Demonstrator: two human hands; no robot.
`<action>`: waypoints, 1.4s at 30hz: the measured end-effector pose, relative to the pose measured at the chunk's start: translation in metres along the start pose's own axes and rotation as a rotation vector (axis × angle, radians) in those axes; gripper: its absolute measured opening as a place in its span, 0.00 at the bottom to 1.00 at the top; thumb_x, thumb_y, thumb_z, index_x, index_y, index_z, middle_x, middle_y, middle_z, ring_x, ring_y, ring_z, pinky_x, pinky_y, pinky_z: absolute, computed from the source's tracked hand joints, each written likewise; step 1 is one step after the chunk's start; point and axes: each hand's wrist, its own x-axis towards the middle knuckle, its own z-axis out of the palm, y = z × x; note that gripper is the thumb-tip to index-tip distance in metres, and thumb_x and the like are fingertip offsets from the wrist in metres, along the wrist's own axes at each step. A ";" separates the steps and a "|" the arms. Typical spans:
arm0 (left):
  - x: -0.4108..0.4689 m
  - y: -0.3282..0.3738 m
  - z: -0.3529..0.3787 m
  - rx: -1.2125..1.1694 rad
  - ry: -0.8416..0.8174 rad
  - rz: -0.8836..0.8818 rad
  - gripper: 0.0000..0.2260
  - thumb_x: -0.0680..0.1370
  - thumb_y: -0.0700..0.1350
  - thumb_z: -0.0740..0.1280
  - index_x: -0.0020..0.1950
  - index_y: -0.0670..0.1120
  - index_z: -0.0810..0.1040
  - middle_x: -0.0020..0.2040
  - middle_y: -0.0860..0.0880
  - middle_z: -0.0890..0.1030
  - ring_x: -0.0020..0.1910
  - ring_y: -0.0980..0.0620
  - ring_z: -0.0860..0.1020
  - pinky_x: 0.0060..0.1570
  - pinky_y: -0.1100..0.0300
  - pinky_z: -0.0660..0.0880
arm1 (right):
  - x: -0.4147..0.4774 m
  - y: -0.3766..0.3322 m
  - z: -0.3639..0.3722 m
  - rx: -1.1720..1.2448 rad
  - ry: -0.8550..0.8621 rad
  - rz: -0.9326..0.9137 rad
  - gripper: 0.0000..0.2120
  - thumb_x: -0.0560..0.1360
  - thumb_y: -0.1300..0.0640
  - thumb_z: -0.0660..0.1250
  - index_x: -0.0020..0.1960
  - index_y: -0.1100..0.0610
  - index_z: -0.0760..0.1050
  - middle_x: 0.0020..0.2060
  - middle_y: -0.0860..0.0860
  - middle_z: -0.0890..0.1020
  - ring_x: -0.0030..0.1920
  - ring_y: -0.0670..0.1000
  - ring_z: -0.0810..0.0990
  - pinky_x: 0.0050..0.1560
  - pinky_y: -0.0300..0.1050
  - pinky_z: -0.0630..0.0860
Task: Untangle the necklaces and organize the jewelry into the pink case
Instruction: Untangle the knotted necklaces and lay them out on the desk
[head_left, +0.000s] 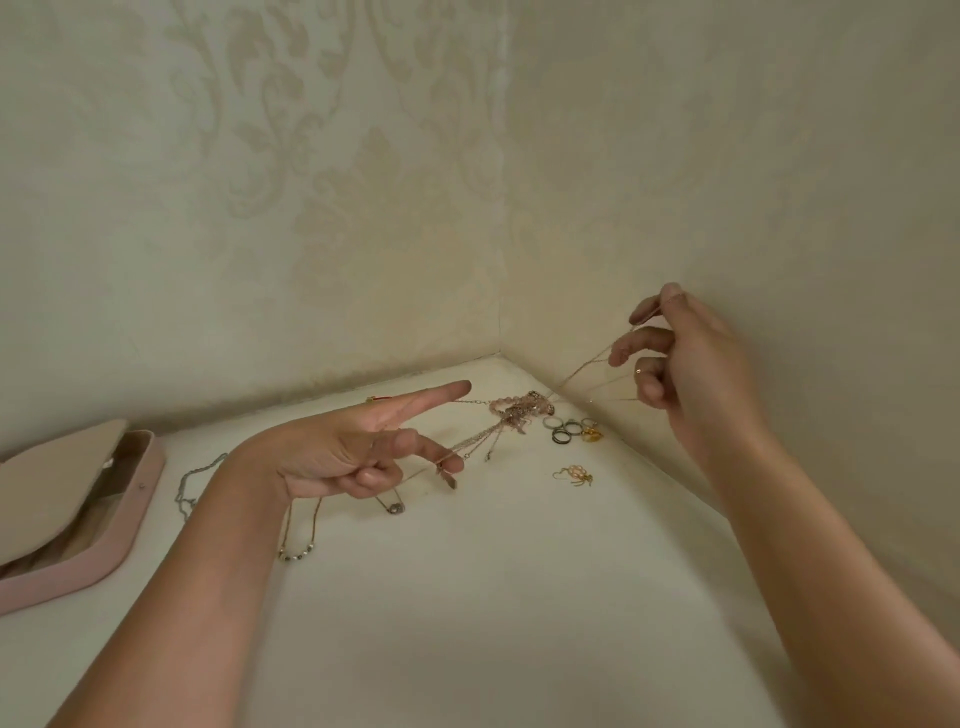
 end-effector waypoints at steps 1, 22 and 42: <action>-0.001 -0.001 0.000 -0.011 0.005 -0.006 0.49 0.53 0.66 0.80 0.70 0.65 0.63 0.53 0.49 0.82 0.26 0.58 0.59 0.21 0.72 0.59 | -0.002 0.001 -0.003 -0.022 -0.014 0.018 0.16 0.83 0.50 0.53 0.41 0.56 0.70 0.27 0.55 0.79 0.18 0.49 0.64 0.21 0.36 0.56; -0.039 -0.025 0.023 -0.060 -0.066 -0.126 0.47 0.55 0.60 0.82 0.70 0.65 0.65 0.39 0.51 0.68 0.26 0.60 0.56 0.20 0.72 0.55 | -0.058 0.016 -0.047 0.493 -0.039 0.450 0.18 0.83 0.55 0.54 0.35 0.56 0.64 0.25 0.51 0.67 0.25 0.49 0.69 0.29 0.39 0.76; -0.053 -0.047 0.063 -0.121 0.176 -0.082 0.40 0.56 0.58 0.82 0.66 0.62 0.73 0.37 0.50 0.69 0.26 0.58 0.57 0.20 0.70 0.58 | -0.098 0.008 -0.077 -1.336 -0.537 0.112 0.10 0.75 0.58 0.61 0.37 0.55 0.78 0.32 0.47 0.76 0.29 0.46 0.69 0.26 0.33 0.62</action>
